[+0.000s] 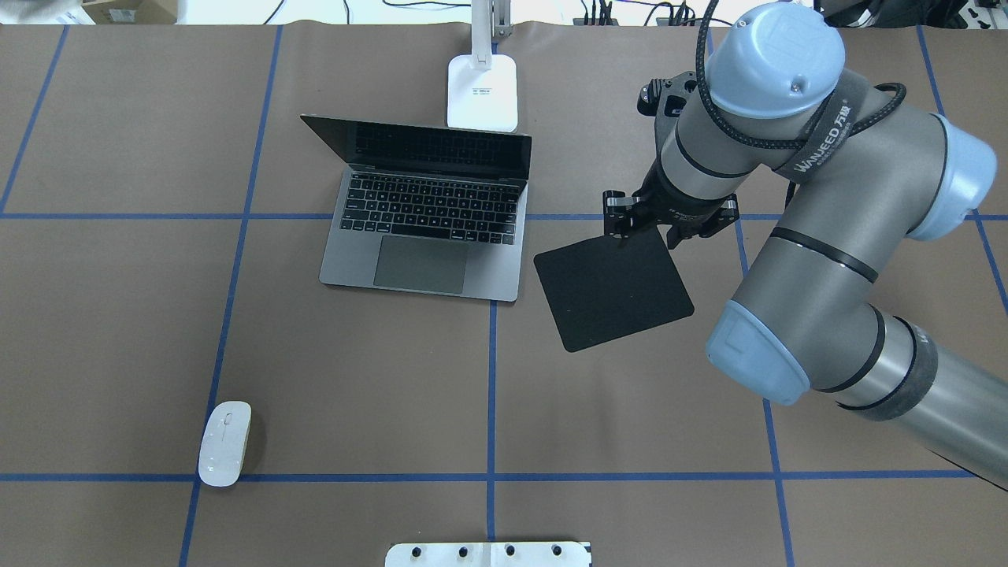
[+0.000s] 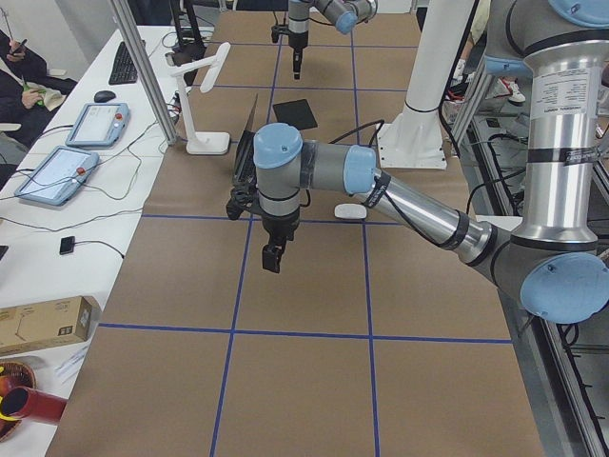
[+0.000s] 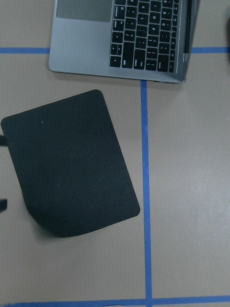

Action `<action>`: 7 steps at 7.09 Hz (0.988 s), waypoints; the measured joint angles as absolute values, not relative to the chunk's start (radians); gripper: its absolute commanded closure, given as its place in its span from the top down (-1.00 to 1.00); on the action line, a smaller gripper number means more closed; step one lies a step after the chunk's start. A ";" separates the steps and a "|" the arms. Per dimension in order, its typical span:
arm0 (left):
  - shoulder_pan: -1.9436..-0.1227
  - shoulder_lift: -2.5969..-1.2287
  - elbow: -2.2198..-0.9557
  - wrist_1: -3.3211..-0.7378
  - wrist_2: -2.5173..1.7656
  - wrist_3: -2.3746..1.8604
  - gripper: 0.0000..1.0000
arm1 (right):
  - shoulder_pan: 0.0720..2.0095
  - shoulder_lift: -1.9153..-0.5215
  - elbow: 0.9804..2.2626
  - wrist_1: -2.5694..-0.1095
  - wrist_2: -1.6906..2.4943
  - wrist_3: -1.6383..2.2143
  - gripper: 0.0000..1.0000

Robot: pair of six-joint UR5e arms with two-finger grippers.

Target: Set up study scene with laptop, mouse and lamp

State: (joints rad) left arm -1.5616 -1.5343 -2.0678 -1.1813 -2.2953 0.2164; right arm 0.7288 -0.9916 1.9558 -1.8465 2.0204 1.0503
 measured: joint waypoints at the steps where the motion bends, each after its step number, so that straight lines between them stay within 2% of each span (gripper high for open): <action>1: -1.562 -1.535 -2.066 -1.181 -2.295 0.216 0.99 | 0.729 -0.991 1.956 -1.847 2.020 1.048 1.00; 4: -1.561 -1.547 -2.052 -1.180 -2.297 0.193 0.99 | 0.739 -1.017 1.958 -1.845 2.023 1.023 1.00; 7: -1.552 -1.580 -2.057 -1.190 -2.324 -0.010 0.99 | 0.768 -1.110 1.972 -1.843 2.030 0.951 1.00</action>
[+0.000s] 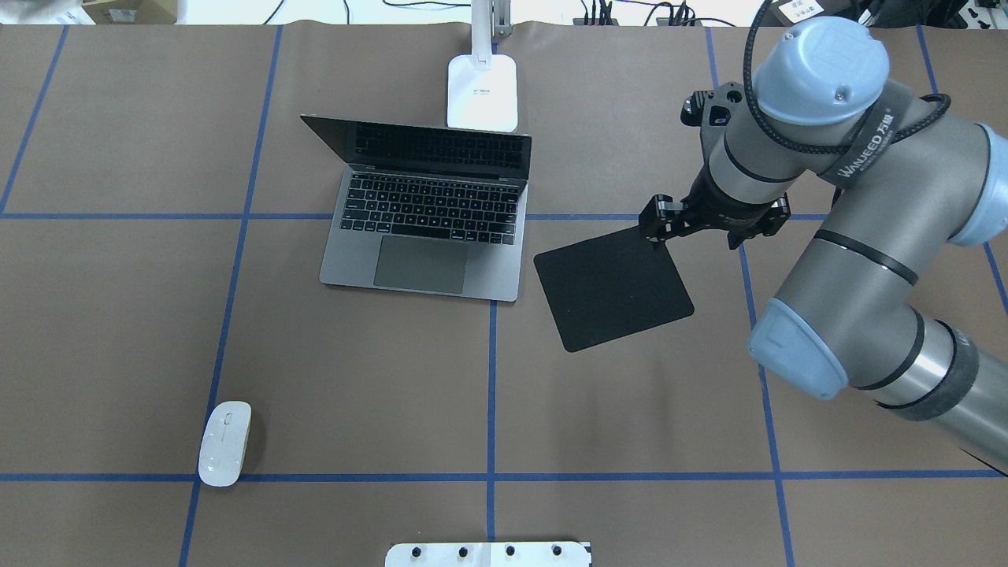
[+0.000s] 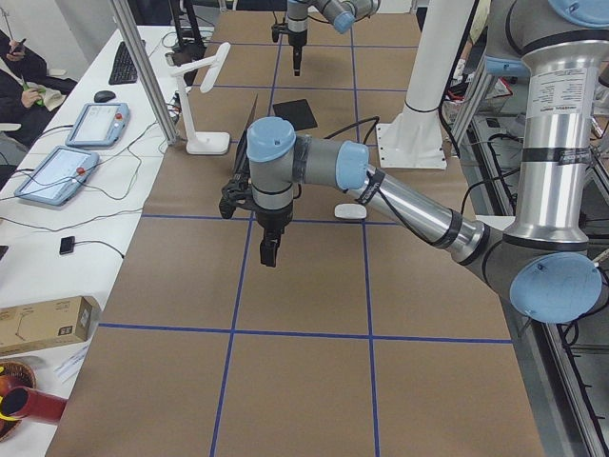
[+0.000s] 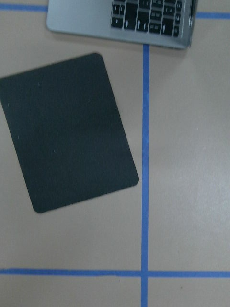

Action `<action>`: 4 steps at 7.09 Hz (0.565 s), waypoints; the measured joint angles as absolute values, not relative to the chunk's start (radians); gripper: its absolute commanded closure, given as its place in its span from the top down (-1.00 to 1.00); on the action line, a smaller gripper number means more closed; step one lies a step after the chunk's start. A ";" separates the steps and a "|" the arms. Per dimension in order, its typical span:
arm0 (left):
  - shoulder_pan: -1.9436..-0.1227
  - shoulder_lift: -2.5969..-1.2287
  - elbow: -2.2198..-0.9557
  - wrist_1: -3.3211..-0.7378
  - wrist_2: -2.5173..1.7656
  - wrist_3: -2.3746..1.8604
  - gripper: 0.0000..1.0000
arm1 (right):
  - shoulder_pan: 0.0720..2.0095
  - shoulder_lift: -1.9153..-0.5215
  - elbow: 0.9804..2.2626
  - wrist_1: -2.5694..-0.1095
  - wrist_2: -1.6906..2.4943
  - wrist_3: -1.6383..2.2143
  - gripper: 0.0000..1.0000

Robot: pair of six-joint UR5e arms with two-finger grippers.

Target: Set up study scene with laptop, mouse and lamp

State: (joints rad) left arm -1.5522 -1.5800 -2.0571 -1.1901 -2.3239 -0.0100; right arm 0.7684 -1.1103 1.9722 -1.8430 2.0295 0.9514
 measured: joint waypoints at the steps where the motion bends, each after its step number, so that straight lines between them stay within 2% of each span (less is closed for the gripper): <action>1: -1.537 -1.598 -2.059 -1.191 -2.343 -0.072 0.99 | 0.776 -1.149 1.978 -1.843 2.031 0.921 1.00; 4: -1.423 -1.637 -2.088 -1.194 -2.362 -0.263 0.99 | 0.803 -1.277 2.003 -1.839 2.034 0.809 1.00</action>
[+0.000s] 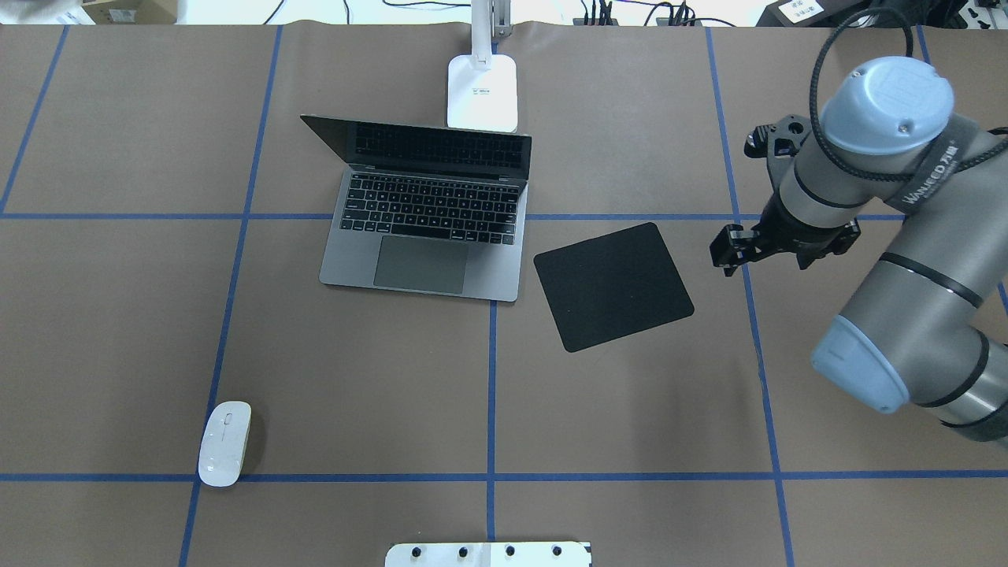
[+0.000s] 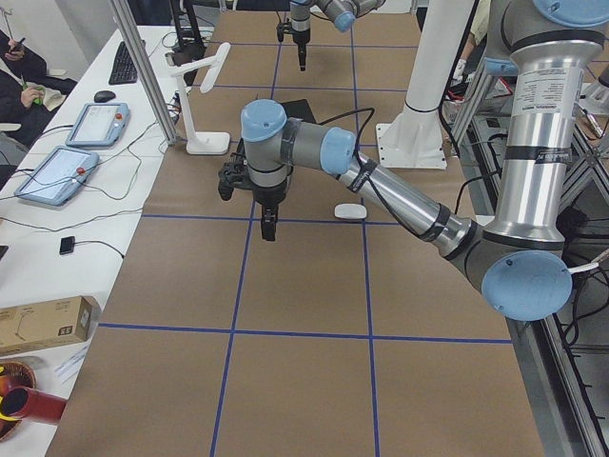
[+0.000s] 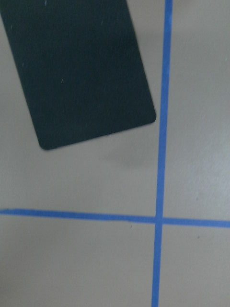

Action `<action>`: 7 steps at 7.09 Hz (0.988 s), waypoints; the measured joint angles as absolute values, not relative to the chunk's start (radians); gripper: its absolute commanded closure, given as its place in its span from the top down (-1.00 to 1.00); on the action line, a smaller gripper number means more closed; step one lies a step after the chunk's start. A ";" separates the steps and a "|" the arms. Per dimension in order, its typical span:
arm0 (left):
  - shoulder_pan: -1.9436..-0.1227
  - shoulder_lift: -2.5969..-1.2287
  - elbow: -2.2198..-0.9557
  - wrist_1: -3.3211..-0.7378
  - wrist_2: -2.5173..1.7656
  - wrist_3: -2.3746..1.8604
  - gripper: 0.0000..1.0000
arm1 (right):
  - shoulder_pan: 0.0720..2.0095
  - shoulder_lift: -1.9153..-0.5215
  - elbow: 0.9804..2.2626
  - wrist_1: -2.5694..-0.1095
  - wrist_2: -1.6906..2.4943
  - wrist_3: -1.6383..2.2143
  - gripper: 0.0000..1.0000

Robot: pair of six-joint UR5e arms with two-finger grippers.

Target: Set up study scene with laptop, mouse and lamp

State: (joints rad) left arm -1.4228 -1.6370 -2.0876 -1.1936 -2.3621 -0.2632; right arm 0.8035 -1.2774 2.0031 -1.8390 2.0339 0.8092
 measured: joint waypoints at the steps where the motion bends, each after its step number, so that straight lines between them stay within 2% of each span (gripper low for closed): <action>1: -1.356 -1.646 -2.116 -1.198 -2.361 -0.350 0.99 | 0.820 -1.322 2.012 -1.838 2.035 0.757 1.00; 7: -0.820 -1.647 -2.154 -1.438 -2.158 -0.911 0.99 | 0.978 -1.557 2.045 -1.831 2.097 0.360 1.00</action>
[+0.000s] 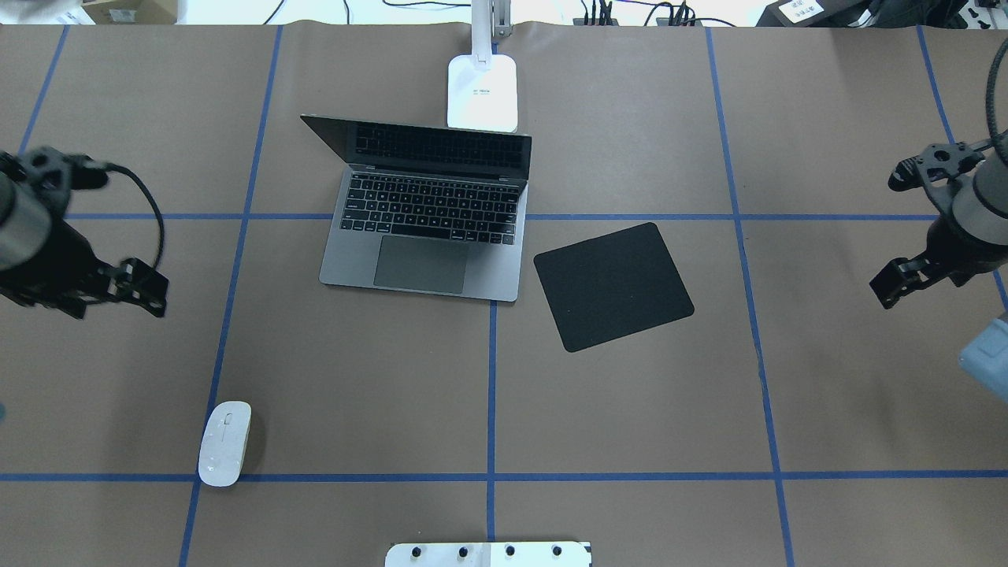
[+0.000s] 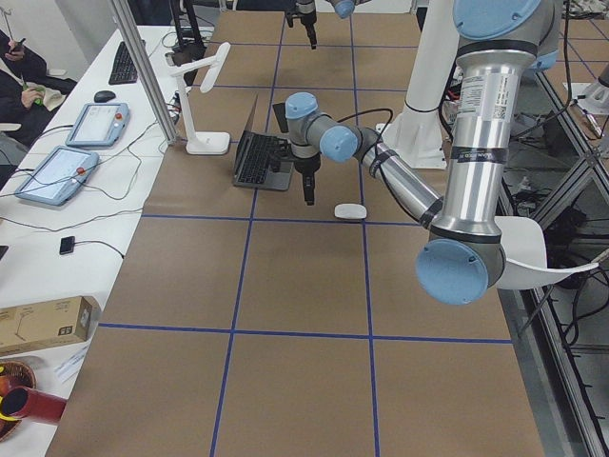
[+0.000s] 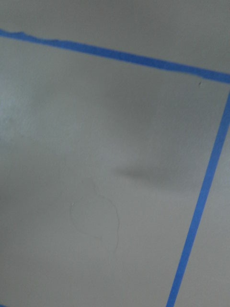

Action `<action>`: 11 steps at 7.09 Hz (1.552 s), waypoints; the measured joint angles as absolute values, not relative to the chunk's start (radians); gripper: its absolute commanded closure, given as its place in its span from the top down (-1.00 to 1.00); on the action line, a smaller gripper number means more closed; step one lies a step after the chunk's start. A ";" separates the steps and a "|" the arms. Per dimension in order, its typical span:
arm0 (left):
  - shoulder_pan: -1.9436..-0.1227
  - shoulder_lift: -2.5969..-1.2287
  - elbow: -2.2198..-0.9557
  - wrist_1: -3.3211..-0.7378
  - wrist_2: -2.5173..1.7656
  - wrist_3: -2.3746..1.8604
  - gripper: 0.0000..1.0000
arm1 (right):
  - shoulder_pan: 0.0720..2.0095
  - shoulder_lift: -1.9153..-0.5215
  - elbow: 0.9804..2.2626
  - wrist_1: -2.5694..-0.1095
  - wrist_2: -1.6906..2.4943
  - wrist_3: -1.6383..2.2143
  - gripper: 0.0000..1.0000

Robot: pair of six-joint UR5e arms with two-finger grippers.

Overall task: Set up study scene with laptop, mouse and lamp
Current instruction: 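Lower the left gripper over the white mouse and grasp it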

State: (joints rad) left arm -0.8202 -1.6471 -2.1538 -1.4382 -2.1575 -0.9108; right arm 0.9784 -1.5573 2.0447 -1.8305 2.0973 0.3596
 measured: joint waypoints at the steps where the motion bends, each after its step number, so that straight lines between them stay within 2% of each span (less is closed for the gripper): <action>1: -0.742 -1.641 -2.146 -1.466 -2.122 -0.962 0.99 | 0.995 -1.570 2.043 -1.830 2.102 0.331 1.00; 6: -0.544 -1.620 -2.011 -1.662 -2.042 -1.031 0.99 | 1.008 -1.591 2.040 -1.830 2.098 0.269 1.00; 11: -0.444 -1.613 -1.986 -1.745 -2.011 -1.090 0.98 | 1.006 -1.587 2.028 -1.830 2.095 0.267 1.00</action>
State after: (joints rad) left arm -0.4442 -1.6129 -1.9859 -1.7451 -2.0111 -1.0903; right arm 1.0064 -1.5873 2.0279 -1.8301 2.0948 0.2669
